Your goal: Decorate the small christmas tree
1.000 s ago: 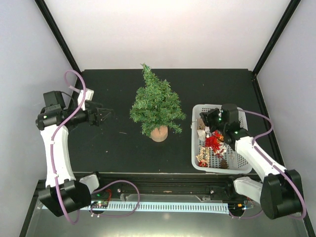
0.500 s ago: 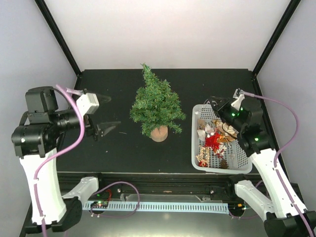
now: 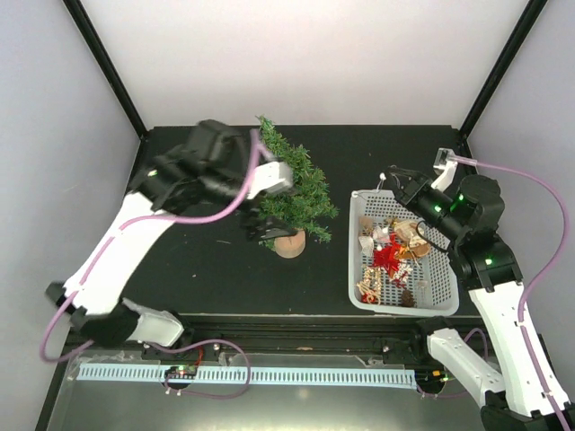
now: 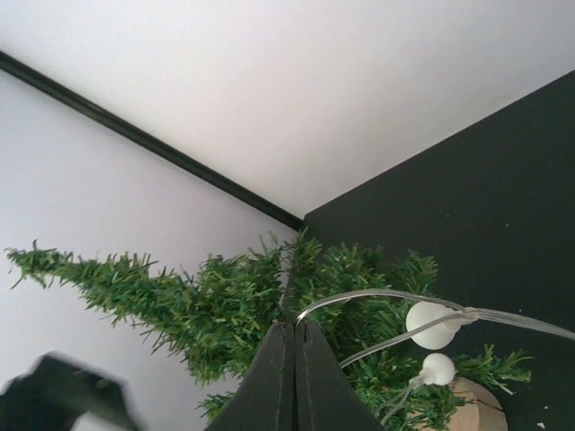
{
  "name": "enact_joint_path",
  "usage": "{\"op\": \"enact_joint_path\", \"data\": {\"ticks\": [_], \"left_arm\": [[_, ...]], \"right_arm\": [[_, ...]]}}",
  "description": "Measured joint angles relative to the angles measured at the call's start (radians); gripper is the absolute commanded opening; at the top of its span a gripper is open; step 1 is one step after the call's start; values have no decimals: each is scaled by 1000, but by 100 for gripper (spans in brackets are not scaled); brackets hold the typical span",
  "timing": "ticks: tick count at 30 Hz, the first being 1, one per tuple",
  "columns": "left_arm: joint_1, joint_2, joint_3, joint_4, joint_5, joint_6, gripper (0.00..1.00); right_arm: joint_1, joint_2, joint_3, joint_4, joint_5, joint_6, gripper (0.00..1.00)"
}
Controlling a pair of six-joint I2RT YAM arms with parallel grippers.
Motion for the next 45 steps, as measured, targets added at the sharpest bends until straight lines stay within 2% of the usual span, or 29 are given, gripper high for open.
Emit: {"op": "enact_joint_path", "data": {"ticks": [5,13,26,37,40,43,45], "left_arm": [[-72,212,46,41,-113,-24,99],[-98,435,302,91,-90,-73,99],[-199,573,374,105,24,-45,99],[-270,617,378,109,23,-36,99],[-282,644,382,111,23,-37,89],[-289,668,395,109,27,-42,68],[-290,676,397,111,33,-43,59]], "right_arm": [[0,-2,8,0,-35,-19,1],[0,-11,0,2,-64,-29,1],[0,-19,-55,49,-111,21,1],[0,-32,-82,100,-139,74,1],[0,-34,-86,106,-144,82,1],[0,-37,-86,107,-144,85,1],[0,-40,-86,107,-144,87,1]]}}
